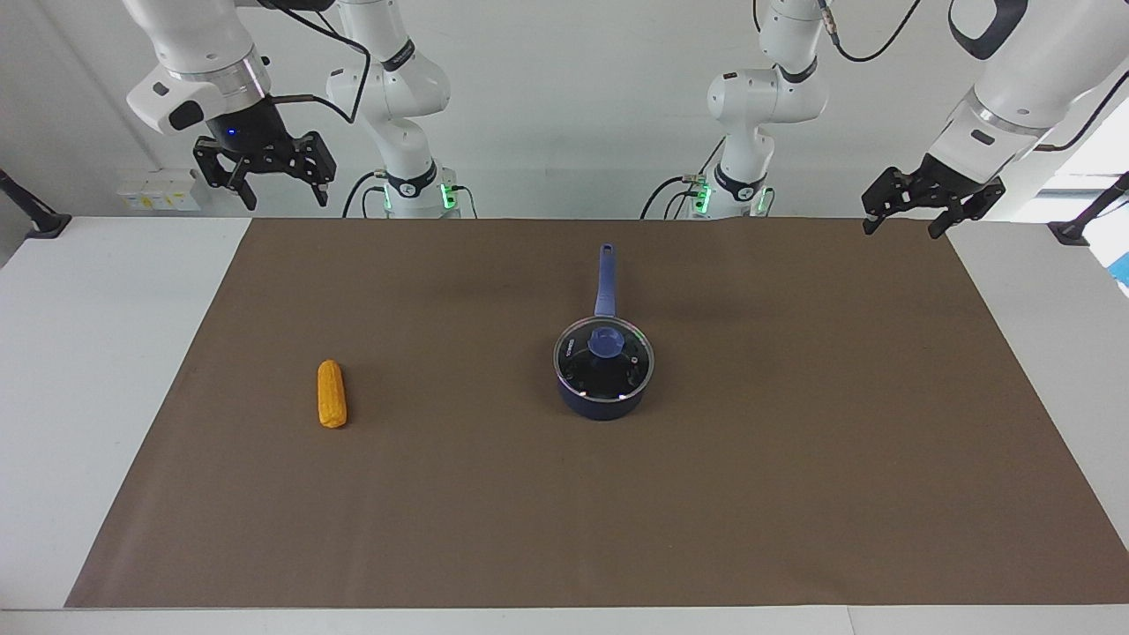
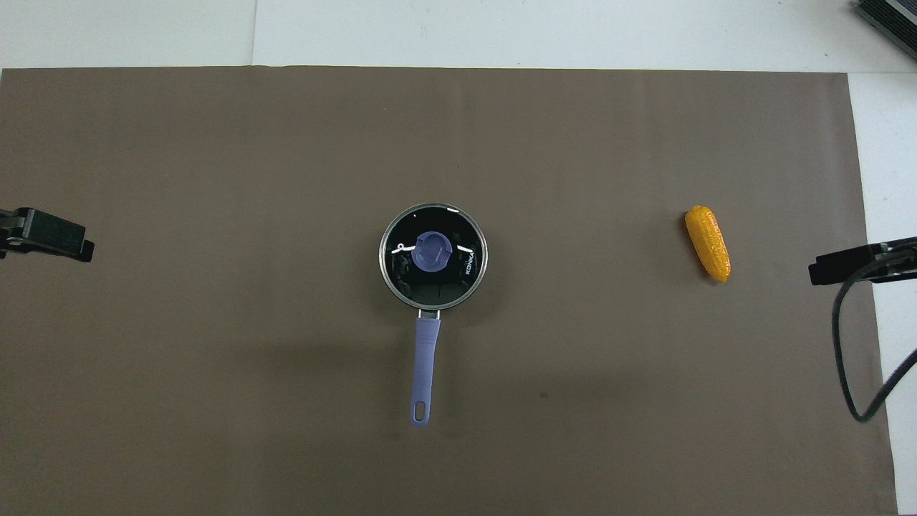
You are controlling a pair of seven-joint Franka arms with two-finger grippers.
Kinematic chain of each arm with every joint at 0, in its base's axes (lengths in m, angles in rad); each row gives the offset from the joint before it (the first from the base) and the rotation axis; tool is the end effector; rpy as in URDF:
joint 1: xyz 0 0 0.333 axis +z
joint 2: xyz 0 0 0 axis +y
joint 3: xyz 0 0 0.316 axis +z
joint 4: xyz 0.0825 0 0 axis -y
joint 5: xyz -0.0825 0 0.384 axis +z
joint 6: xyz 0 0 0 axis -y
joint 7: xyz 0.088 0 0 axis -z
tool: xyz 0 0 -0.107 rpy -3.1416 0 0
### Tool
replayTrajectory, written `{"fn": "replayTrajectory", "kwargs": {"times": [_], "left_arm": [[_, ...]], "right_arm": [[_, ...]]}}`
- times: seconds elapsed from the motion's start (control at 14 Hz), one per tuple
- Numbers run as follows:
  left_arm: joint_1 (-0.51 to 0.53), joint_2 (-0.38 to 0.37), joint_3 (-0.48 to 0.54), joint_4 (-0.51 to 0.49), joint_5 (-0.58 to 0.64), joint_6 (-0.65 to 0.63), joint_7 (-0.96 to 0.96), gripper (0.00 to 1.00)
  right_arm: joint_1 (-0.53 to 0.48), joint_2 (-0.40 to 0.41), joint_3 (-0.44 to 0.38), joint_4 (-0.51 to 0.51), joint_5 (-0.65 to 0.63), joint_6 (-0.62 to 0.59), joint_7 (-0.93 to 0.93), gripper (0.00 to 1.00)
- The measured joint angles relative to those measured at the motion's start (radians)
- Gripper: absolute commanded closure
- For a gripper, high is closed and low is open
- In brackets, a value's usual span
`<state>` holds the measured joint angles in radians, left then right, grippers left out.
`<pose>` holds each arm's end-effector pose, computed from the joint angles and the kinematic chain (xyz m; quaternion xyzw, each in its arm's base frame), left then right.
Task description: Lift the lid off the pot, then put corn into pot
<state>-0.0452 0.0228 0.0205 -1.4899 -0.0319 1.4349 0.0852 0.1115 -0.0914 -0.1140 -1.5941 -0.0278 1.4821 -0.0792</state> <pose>0.5474 -0.0174 0.6382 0.9975 -0.0564 -0.0384 0.0168 0.5168 -0.0076 0.6545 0.9992 0.0375 -0.0109 0.0082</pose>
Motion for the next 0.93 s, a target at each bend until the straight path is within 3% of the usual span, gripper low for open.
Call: {"fn": "replayTrajectory", "kwargs": {"times": [0.93], "left_arm": [[0.001,0.000,0.005,0.000,0.001,-0.013,0.000,0.00]], "right_arm": [[0.000,0.000,0.000,0.000,0.000,0.000,0.000,0.00]]}}
